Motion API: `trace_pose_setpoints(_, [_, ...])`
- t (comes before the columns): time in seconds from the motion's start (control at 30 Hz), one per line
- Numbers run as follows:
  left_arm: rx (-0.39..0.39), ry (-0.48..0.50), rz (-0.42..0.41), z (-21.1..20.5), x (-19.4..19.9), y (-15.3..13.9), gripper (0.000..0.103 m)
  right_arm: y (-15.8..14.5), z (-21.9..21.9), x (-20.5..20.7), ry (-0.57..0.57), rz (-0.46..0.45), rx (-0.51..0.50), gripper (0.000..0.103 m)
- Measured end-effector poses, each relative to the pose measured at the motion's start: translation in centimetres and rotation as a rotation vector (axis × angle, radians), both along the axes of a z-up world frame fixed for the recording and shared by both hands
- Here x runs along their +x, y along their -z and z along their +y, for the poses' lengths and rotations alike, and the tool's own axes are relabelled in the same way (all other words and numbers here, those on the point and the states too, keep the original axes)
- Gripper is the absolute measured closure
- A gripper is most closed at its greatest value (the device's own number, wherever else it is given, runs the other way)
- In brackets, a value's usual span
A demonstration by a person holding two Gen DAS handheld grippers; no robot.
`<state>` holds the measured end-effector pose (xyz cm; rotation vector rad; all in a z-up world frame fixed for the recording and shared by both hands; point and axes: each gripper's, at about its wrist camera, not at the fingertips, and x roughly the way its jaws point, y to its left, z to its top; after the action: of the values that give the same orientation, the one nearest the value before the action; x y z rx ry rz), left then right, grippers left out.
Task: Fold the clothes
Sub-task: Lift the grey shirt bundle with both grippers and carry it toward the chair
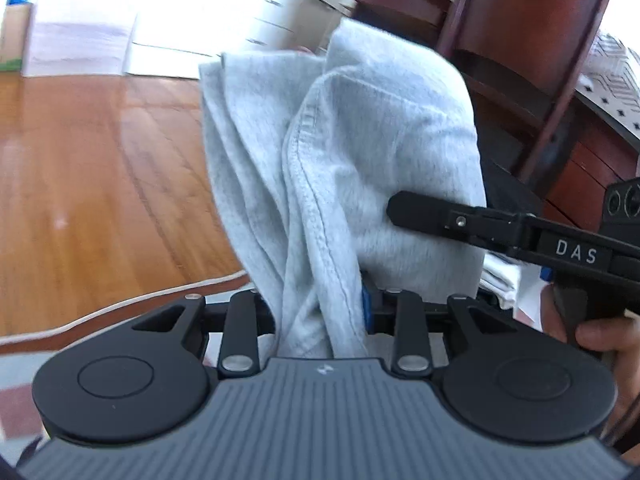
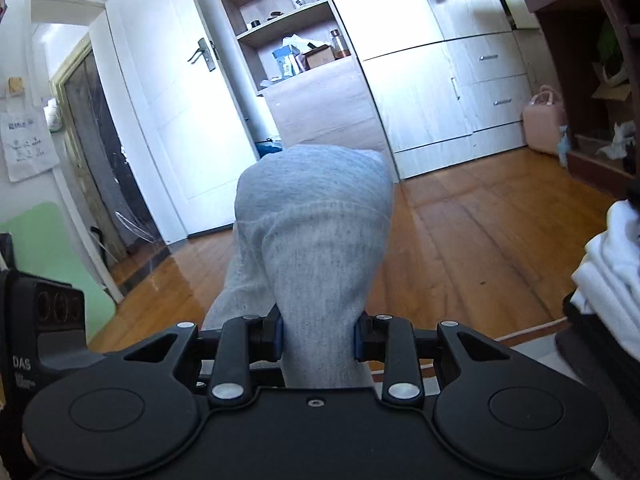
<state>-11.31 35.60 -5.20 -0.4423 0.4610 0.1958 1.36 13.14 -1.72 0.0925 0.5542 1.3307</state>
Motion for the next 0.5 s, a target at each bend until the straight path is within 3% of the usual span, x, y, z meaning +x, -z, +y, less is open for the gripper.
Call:
trace_pose_setpoints(0.1, [-0.002,-0.059,-0.030,-1.5,-1.8,-1.7,0.073,-2.2,-0.1,-1.8,-0.038,-0.068,0.005,0.069])
trace_pose_setpoints(0.2, [-0.081,-0.080,-0.060,-2.2,-3.2,-4.6,0.073,-5.5,-1.8,-4.7,-0.025,-0.214,0.009,0.070])
trace_pose_setpoints(0.37, [-0.019,-0.055,-0.102,-4.8,-4.0,-10.0,0.073,-10.2,-5.8,-5.9,-0.002,-0.227,0.090,0.070])
trace_pose_setpoints(0.5, [0.033,-0.026,-0.098,-7.4,-3.1,-12.1,0.073,-11.6,-8.7,-5.6,0.038,-0.224,0.120,0.070])
